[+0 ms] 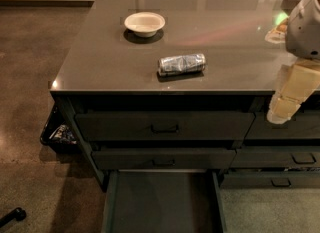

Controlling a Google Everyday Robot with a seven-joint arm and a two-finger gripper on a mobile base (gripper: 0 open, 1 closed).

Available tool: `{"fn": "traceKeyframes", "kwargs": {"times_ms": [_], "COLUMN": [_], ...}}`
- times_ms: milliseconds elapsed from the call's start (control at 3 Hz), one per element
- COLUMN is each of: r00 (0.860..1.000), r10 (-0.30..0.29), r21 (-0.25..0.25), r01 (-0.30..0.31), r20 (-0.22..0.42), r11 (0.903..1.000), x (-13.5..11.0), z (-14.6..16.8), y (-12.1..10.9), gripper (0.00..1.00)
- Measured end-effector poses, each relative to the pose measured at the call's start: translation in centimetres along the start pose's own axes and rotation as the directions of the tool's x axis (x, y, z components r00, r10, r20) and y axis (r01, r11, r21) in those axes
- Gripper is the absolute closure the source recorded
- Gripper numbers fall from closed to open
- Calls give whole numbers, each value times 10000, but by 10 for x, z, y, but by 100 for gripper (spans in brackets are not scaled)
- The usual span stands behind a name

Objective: Place redbull can into bottom drawer

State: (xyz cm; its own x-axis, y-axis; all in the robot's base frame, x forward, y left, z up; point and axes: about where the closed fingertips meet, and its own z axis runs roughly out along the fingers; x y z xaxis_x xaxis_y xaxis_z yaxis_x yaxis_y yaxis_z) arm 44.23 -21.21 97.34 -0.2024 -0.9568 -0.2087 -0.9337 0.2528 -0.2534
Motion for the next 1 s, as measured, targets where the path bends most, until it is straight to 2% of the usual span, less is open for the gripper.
{"fn": "traceKeyframes", "kwargs": {"times_ms": [333,667,1000], "r00": [9957,9771,9771], "r10": [-822,-1556,-1557], "r21": [-480,-1382,-1381], "r01": [842,1758,1759], "r20": [428,1453,1453], "r11": [9953,9747,9747], "x": [-32,-64,-64], "z": [43,106,106], "y": [-16,-34,-34], "gripper": [0,0,0]}}
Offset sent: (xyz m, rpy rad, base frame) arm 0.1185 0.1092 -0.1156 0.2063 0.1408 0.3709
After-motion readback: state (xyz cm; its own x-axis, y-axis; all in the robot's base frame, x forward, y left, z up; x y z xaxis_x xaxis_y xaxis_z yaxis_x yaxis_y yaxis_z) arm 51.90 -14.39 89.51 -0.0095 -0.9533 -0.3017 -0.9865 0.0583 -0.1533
